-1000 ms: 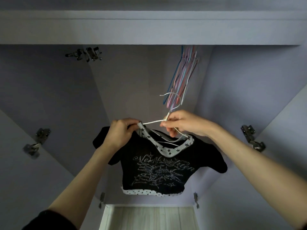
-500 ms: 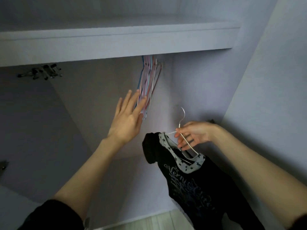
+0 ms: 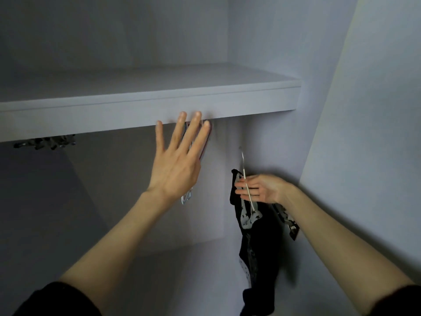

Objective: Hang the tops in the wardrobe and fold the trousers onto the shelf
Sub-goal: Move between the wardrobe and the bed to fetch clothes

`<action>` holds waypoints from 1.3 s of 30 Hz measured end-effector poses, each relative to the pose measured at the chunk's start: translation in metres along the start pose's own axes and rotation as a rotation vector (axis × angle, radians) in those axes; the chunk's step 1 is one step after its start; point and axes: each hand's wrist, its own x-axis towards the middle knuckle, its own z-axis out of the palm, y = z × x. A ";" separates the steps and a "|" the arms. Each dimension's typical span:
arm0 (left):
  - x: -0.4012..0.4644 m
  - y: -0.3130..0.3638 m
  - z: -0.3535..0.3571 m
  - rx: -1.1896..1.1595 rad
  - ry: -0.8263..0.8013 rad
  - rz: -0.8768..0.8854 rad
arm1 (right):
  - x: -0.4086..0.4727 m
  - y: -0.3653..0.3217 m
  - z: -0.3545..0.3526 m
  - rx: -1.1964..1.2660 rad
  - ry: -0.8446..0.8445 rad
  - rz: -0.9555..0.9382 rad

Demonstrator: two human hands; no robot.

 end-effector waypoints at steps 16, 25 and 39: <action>0.009 -0.015 0.020 0.266 0.040 -0.069 | 0.086 -0.093 0.017 0.279 -0.056 -0.296; 0.010 -0.017 0.028 0.251 0.033 -0.098 | 0.109 -0.118 0.021 0.370 -0.004 -0.326; 0.011 -0.017 0.027 0.276 0.036 -0.095 | 0.147 -0.129 0.015 0.360 0.163 -0.397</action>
